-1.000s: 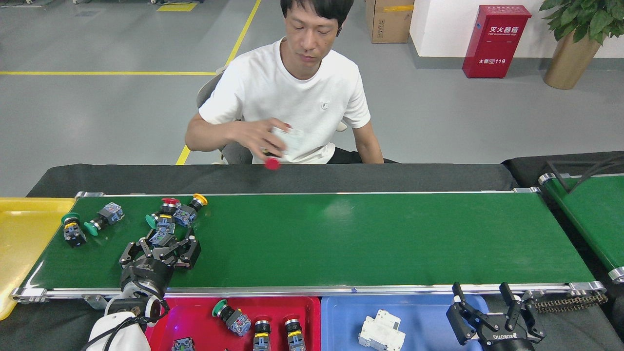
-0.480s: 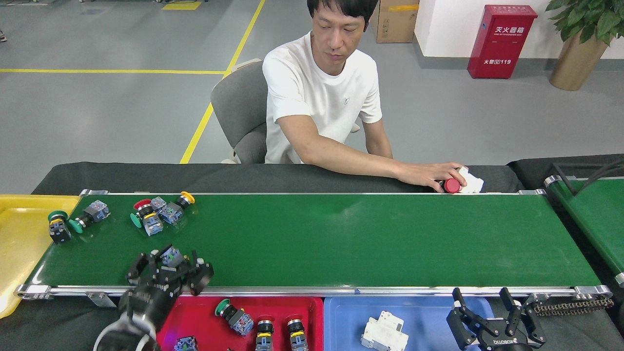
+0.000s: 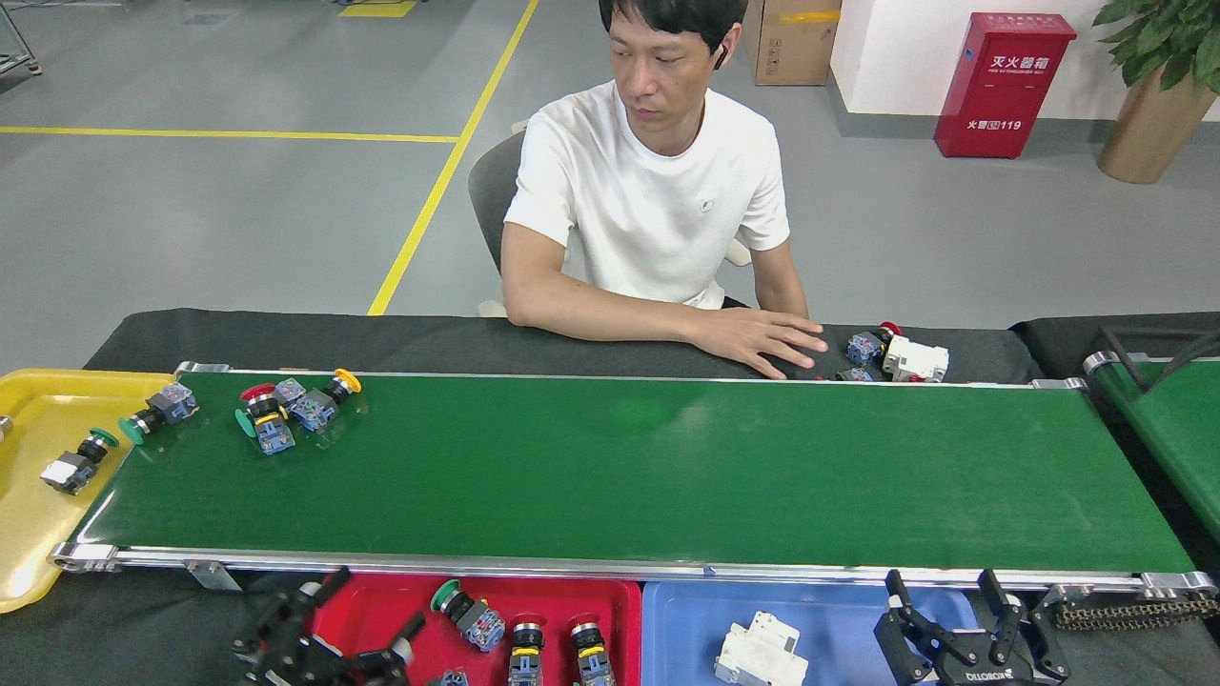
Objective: Pick switch part from conveyor to tray
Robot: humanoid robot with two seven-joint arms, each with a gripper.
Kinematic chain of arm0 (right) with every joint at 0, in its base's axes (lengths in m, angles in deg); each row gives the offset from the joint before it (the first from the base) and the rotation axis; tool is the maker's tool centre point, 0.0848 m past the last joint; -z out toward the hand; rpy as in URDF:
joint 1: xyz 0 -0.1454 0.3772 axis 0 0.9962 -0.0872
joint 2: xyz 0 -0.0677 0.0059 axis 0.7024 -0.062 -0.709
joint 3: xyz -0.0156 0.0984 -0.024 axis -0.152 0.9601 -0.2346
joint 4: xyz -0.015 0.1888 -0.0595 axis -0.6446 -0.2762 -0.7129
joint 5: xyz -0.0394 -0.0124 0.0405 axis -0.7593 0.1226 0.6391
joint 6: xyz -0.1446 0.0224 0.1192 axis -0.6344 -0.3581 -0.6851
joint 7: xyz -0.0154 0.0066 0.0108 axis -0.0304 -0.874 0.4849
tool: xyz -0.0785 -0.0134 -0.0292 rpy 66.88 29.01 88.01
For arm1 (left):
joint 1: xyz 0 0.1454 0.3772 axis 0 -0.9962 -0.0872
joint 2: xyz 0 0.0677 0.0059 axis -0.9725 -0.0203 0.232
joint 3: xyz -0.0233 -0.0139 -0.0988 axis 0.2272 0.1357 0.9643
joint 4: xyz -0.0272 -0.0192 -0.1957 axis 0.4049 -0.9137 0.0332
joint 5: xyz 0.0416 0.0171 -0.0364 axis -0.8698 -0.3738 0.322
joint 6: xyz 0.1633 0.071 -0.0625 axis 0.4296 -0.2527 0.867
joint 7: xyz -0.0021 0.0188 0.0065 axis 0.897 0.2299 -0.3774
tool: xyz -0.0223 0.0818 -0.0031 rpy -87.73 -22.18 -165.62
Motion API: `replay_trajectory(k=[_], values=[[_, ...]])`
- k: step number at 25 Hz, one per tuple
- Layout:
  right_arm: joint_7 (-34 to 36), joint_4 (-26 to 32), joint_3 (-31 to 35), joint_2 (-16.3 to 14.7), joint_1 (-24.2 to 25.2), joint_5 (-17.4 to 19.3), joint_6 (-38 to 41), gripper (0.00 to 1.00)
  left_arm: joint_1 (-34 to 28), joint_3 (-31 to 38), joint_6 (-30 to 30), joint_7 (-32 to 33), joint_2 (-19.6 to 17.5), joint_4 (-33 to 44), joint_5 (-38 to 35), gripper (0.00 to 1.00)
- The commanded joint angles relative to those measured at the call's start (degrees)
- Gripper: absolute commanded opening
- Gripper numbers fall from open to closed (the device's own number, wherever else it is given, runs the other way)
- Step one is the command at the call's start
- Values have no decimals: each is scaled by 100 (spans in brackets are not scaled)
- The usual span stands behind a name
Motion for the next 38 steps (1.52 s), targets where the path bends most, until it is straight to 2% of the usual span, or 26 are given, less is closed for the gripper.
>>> replay_trajectory(k=[1,3,5,11,16,22,25,27,30,32,33,34,35,37,38], values=[[46,91,14,-46,-11,-7,-13,98,273,87,-894,-535,-245,-530,-58,100],[46,91,14,-46,-11,-7,-13,98,361,60,-1395,-904,-737,-996,-93,100],[46,91,14,-46,-11,-7,-13,98,405,43,-1509,-957,-1019,-1286,-58,100],[55,91,14,-55,-11,-7,-5,98,915,-1,-1395,-913,-1133,-1725,-31,100],[64,91,14,-64,-11,-7,4,98,2119,-54,-1167,-552,-1335,-3087,-58,100],[73,91,5,-64,-55,-7,13,98,3657,-748,-1307,-561,-1731,-5311,-49,100],[64,83,-100,-108,-90,-7,57,98,4421,-889,-2106,-605,-1853,-6497,-75,100],[73,65,-346,-178,-204,-7,101,98,4641,-1144,-2793,-623,-1942,-6955,-40,100],[64,39,-706,-327,-398,1,101,98,4729,-1232,-3530,-640,-1977,-7218,-23,99],[64,12,-856,-336,-486,1,101,98,4738,-1196,-3759,-640,-1968,-7289,-5,93],[64,-14,-882,-336,-530,1,101,98,4738,-1179,-3865,-649,-1968,-7324,12,85],[64,-58,-909,-336,-582,1,101,98,4738,-1179,-3926,-667,-1968,-7333,83,69],[64,-67,-917,-336,-626,1,110,98,4738,-1188,-3935,-675,-1968,-7333,153,49],[55,-67,-944,-327,-635,1,110,98,4738,-1179,-3935,-675,-1968,-7333,232,28],[55,-67,-970,-336,-644,1,110,98,4747,-1161,-3909,-675,-1959,-7333,320,22]])
